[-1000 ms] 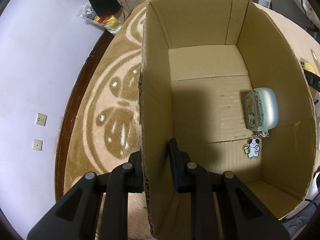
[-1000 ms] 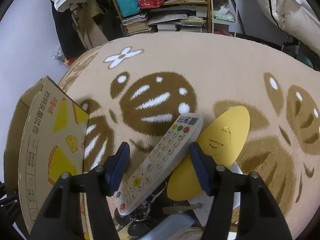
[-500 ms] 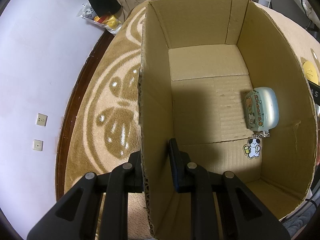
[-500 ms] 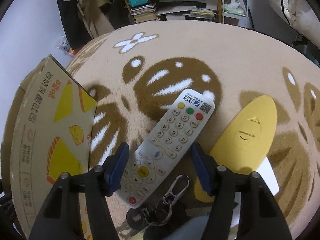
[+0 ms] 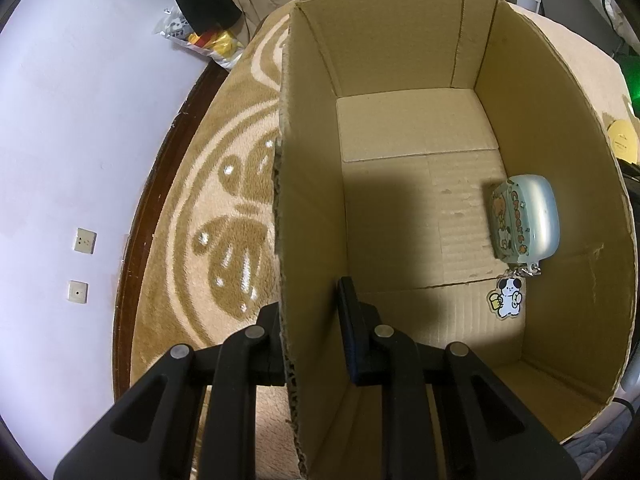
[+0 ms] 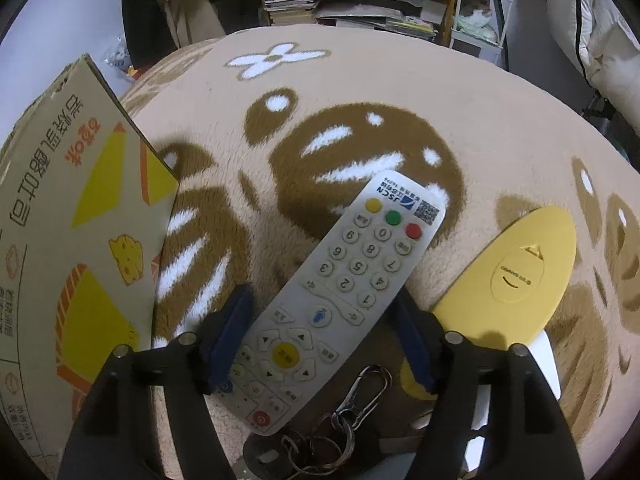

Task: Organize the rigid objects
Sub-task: 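Grasp the white remote by its side with the right tool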

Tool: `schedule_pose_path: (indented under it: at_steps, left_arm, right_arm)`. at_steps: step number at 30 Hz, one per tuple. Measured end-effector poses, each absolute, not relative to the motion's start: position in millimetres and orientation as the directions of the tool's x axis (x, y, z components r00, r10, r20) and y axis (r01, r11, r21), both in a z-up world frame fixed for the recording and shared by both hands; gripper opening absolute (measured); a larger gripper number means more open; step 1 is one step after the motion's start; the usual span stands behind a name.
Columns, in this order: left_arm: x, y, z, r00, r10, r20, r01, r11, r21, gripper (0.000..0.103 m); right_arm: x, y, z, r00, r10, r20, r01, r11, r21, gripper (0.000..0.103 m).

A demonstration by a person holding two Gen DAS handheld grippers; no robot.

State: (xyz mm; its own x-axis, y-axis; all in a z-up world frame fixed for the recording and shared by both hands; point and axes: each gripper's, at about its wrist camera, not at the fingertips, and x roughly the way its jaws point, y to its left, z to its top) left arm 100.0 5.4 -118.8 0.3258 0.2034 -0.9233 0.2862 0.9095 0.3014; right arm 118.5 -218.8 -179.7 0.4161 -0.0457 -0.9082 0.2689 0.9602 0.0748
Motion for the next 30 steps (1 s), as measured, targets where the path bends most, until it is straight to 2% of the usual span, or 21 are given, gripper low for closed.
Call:
schedule_pose_path:
  at_steps: [5, 7, 9, 14, 20, 23, 30]
  left_arm:
    - [100, 5, -119, 0.325, 0.206, -0.923, 0.286, 0.909, 0.303, 0.02]
    - [100, 4, -120, 0.325, 0.206, -0.923, 0.286, 0.909, 0.304, 0.02]
    - [101, 5, -120, 0.316, 0.202, -0.927, 0.284, 0.912, 0.295, 0.02]
    - [102, 7, -122, 0.315, 0.205, -0.926, 0.287, 0.91, 0.299, 0.02]
    - [103, 10, -122, 0.314, 0.2, -0.928, 0.286, 0.912, 0.294, 0.02]
    - [104, 10, -122, 0.312, 0.199, -0.929, 0.284, 0.913, 0.292, 0.02]
    - [103, 11, -122, 0.312, 0.196, -0.93, 0.284, 0.914, 0.288, 0.02]
  right_arm:
    - [118, -221, -179, 0.408, -0.029, -0.913, 0.237, 0.969, 0.075, 0.074]
    - [118, -220, -178, 0.405, -0.028, -0.914, 0.216, 0.974, 0.066, 0.068]
    - [116, -215, -176, 0.406, -0.051, -0.912, 0.204, 0.978, 0.036, 0.056]
    - [111, -200, -174, 0.437, -0.09, -0.895, 0.129, 0.991, -0.037, 0.041]
    - [108, -199, -169, 0.45, -0.075, -0.89, 0.141, 0.99, -0.012, 0.033]
    - [104, -199, -164, 0.469, -0.061, -0.881, 0.153, 0.988, 0.013, 0.023]
    - [97, -200, -147, 0.531, -0.065, -0.845, 0.174, 0.984, 0.034, 0.018]
